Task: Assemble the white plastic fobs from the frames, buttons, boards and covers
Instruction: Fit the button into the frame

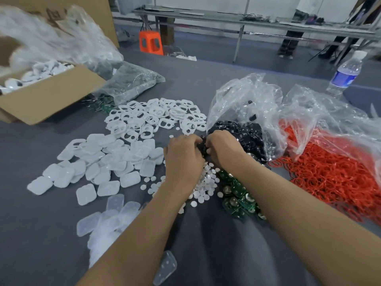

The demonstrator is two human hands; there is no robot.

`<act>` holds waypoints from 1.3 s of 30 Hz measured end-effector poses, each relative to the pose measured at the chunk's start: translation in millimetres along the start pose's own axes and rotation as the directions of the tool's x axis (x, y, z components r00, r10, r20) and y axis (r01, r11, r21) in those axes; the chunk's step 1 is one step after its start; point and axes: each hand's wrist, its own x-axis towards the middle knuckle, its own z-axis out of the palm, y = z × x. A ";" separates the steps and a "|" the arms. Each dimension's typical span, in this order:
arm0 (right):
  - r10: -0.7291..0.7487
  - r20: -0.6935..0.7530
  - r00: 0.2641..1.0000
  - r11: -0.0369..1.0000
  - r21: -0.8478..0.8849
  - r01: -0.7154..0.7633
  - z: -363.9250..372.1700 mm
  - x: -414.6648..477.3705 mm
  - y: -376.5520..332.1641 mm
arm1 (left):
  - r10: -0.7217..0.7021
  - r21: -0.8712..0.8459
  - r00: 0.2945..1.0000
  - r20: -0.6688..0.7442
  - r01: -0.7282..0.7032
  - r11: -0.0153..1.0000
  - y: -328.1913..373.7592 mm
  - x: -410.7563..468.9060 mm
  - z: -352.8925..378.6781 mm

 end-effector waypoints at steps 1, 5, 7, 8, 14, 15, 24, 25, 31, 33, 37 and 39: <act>-0.002 0.000 1.000 1.000 0.011 0.002 -0.9 1.1 -0.9 | -0.005 -0.061 1.000 -0.015 0.004 0.998 -0.5 -4.2 -2.7; 0.083 -0.107 0.991 0.976 0.211 -0.059 -1.1 -12.7 -2.0 | -0.120 -0.326 0.989 -0.081 0.088 0.941 -5.1 -22.8 -15.6; 0.230 -0.223 0.947 0.906 0.405 -0.124 -1.9 -31.3 -5.4 | -0.199 -0.469 0.977 -0.075 0.141 0.872 -4.3 -30.9 -24.2; 0.276 -0.249 0.928 0.872 0.470 -0.133 -3.8 -40.3 -7.8 | -0.218 -0.520 0.974 -0.056 0.158 0.839 -2.5 -34.0 -28.7; 0.256 -0.124 0.959 0.887 0.424 -0.182 -0.9 -53.5 -6.9 | -0.274 -0.450 0.961 -0.040 0.228 0.864 0.4 -89.8 -31.4; 0.237 -0.113 0.965 0.904 0.390 -0.176 0.3 -50.9 -6.3 | -0.264 -0.436 0.964 -0.017 0.231 0.870 1.6 -100.4 -27.3; 0.131 0.015 0.991 0.973 0.190 -0.132 5.7 -23.3 -3.2 | -0.058 -0.021 0.997 0.059 0.059 0.998 18.1 -34.2 4.2; 0.118 -0.012 0.993 0.975 0.190 -0.114 6.7 -22.7 -2.5 | -0.054 0.060 0.995 0.082 0.049 0.997 17.4 -20.9 7.7; 0.007 -0.122 0.993 0.992 0.123 0.008 14.1 -15.1 2.8 | -0.048 0.283 0.977 0.206 -0.013 0.959 7.7 32.3 28.1; 0.002 -0.177 0.984 0.986 0.166 0.028 16.1 -9.8 6.6 | -0.025 0.271 0.983 0.182 -0.026 0.962 1.3 42.8 31.6; 0.073 -0.286 0.955 0.941 0.336 0.028 16.0 -7.1 9.6 | -0.006 0.020 0.992 0.124 0.004 1.000 -6.6 52.9 33.7; 0.118 -0.300 0.947 0.925 0.381 0.005 10.7 -7.3 8.7 | -0.035 -0.131 0.990 0.138 0.053 0.990 -4.7 52.1 32.5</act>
